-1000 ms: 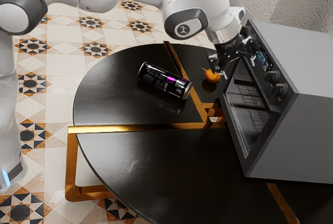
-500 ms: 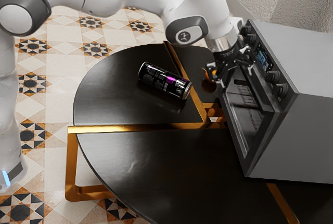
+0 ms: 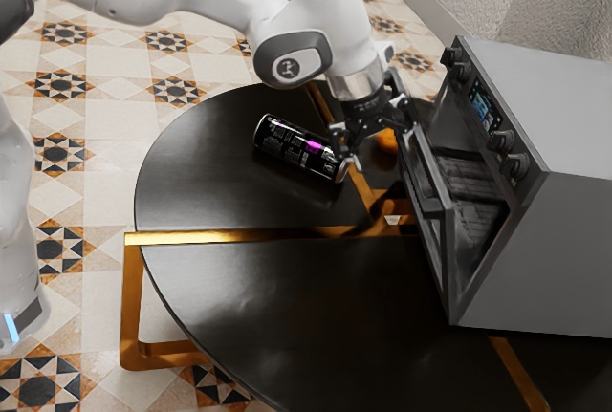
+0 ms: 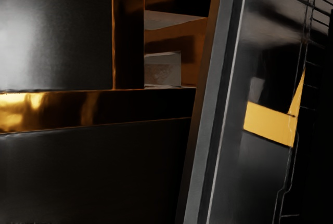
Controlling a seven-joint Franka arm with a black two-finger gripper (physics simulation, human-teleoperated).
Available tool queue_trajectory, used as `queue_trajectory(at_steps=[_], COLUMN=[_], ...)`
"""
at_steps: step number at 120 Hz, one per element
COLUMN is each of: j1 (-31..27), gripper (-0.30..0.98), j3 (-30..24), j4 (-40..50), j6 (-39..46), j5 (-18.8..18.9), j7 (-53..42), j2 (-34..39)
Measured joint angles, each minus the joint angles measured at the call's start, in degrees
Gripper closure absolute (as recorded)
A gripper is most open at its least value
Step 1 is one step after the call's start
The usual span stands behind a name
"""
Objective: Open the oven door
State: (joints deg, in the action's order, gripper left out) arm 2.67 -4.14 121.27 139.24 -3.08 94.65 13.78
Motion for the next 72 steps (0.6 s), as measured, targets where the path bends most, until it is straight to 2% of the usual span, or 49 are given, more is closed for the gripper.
queue_trajectory(at_steps=[10,23,30,37,46,55,66,72], j1=[-1.56,-5.60,-6.83,-7.66,-8.03,-2.31,0.19,0.48], gripper=[0.02,0.02,0.02,0.01,0.01,0.01,0.00,0.00], j3=[-1.73,-8.92,-12.80,-13.90,-12.49,-3.33,5.00,7.06], j4=[7.44,16.15,16.26,5.51,-9.32,-22.77,-26.23,-25.96], j6=[0.07,-0.04,-0.97,-5.08,-13.12,-23.05,-33.94,-38.22], j5=[-0.54,-2.47,-2.77,-2.62,-1.68,-1.53,-1.71,-2.10], j7=[0.61,1.94,3.03,4.02,5.34,8.43,12.57,14.50], j2=[7.35,19.66,24.30,21.35,14.05,4.92,1.84,1.42])
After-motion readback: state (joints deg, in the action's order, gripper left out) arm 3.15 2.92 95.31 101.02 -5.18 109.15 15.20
